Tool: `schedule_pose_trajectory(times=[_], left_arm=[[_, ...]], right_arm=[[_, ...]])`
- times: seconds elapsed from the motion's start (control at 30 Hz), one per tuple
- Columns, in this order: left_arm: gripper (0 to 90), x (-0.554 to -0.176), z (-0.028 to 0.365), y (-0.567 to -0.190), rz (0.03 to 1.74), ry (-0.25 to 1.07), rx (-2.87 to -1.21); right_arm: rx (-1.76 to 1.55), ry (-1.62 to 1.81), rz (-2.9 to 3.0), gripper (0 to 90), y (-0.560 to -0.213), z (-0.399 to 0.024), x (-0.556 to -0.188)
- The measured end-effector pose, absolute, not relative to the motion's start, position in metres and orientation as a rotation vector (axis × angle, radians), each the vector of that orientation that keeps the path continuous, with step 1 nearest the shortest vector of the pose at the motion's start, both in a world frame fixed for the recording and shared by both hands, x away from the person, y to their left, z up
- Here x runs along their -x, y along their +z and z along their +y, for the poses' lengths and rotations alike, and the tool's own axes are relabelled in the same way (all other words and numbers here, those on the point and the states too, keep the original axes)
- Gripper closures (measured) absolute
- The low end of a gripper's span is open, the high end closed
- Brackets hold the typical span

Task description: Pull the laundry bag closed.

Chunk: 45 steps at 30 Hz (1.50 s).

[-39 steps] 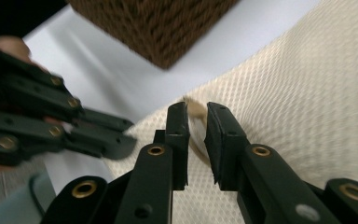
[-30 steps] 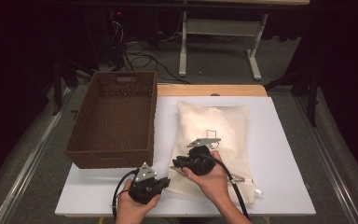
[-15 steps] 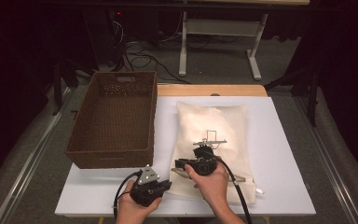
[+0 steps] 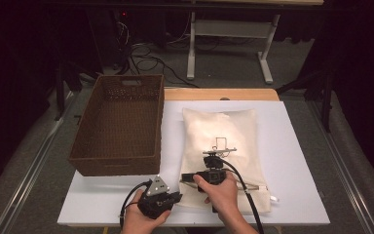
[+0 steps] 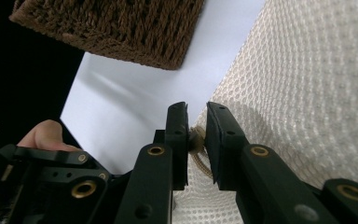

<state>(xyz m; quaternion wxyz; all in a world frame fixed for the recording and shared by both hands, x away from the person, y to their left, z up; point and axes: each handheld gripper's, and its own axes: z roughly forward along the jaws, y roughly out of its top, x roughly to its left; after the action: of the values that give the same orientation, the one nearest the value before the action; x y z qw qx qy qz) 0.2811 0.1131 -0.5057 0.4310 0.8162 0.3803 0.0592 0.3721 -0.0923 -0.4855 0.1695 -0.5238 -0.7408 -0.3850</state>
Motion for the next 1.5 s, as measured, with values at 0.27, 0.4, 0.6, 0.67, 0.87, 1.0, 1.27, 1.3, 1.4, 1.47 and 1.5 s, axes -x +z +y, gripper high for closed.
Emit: schedule_pose_trajectory(times=[0.27, 0.4, 0.6, 0.67, 0.87, 1.0, 1.27, 1.3, 1.4, 1.47, 1.5], left_arm=[[85.8, -0.282, 0.111, -0.509, 0.961, 0.123, -2.053], [75.7, -0.290, 0.117, -0.508, 1.018, 0.078, -1.983], [70.7, -0.307, 0.117, -0.512, 1.094, 0.040, -1.918], [71.0, -0.313, 0.115, -0.515, 1.098, 0.039, -1.911], [80.2, -0.315, 0.113, -0.516, 1.059, 0.076, -1.893], [86.4, -0.312, 0.111, -0.514, 1.036, 0.117, -1.914], [86.4, -0.312, 0.112, -0.512, 1.039, 0.114, -1.922], [85.1, -0.313, 0.113, -0.512, 1.051, 0.102, -1.907], [81.0, -0.316, 0.113, -0.512, 1.056, 0.112, -1.893], [80.9, -0.316, 0.109, -0.513, 1.031, 0.145, -1.911], [81.4, -0.316, 0.109, -0.514, 1.029, 0.145, -1.913]], right_arm=[[1.460, -1.075, -2.153, 87.2, -0.485, -0.095, -0.371], [1.420, -1.105, -2.214, 87.5, -0.482, -0.095, -0.367], [1.388, -1.182, -2.203, 87.5, -0.478, -0.100, -0.364], [1.385, -1.185, -2.197, 87.5, -0.478, -0.101, -0.364], [1.364, -1.210, -2.222, 87.5, -0.480, -0.105, -0.361], [1.379, -1.228, -2.214, 84.1, -0.482, -0.105, -0.358], [1.396, -1.228, -2.212, 87.4, -0.485, -0.102, -0.355], [1.393, -1.232, -2.207, 87.5, -0.485, -0.102, -0.355], [1.394, -1.259, -2.172, 87.6, -0.486, -0.105, -0.354], [1.388, -1.270, -2.164, 87.6, -0.488, -0.106, -0.354], [1.387, -1.269, -2.176, 87.6, -0.489, -0.105, -0.353]])
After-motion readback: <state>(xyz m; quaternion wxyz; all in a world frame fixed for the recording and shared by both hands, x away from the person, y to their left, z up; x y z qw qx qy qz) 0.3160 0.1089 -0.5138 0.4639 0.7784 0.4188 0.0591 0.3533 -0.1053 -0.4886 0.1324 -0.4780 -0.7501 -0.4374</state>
